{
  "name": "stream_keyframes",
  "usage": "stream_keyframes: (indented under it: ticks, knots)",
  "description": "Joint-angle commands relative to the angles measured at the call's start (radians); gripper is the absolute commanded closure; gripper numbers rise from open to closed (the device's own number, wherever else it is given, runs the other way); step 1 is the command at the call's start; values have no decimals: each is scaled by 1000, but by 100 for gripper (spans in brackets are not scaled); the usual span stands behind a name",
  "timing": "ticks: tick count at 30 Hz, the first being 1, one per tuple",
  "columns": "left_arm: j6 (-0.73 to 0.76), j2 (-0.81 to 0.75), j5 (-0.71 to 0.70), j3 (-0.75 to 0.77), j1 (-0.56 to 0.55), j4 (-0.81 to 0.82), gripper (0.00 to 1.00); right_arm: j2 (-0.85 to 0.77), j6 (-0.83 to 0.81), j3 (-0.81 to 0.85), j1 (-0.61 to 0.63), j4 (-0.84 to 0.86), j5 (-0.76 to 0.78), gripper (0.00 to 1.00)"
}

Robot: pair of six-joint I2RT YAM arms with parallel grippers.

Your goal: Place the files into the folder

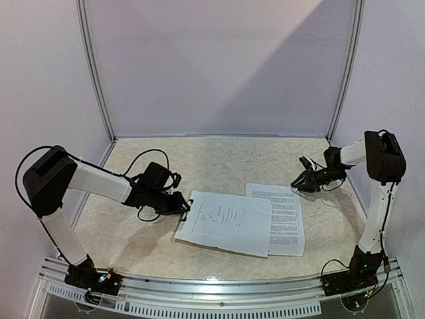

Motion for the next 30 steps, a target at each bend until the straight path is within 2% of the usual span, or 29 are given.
stream_keyframes:
  ticks: [1, 5, 6, 11, 17, 23, 30]
  knots:
    - [2, 50, 1, -26, -9, -127, 100, -25, -19, -23, 10, -40, 29, 82]
    - [1, 51, 4, -31, -9, -123, 100, -31, -34, -20, 21, -45, 68, 99]
    - [2, 51, 4, -32, -9, -122, 100, -35, -40, -18, 23, -46, 76, 100]
    - [0, 44, 3, -37, -9, -123, 100, -89, -89, 15, 23, -87, 133, 100]
    - [0, 43, 4, -39, -9, -121, 100, -244, -153, 99, 21, -133, 244, 100]
    - [1, 45, 3, -34, -8, -122, 100, -384, -191, 186, 23, -212, 268, 100]
    - [4, 46, 0, -23, -8, -129, 100, -518, -272, 290, 24, -381, 261, 100]
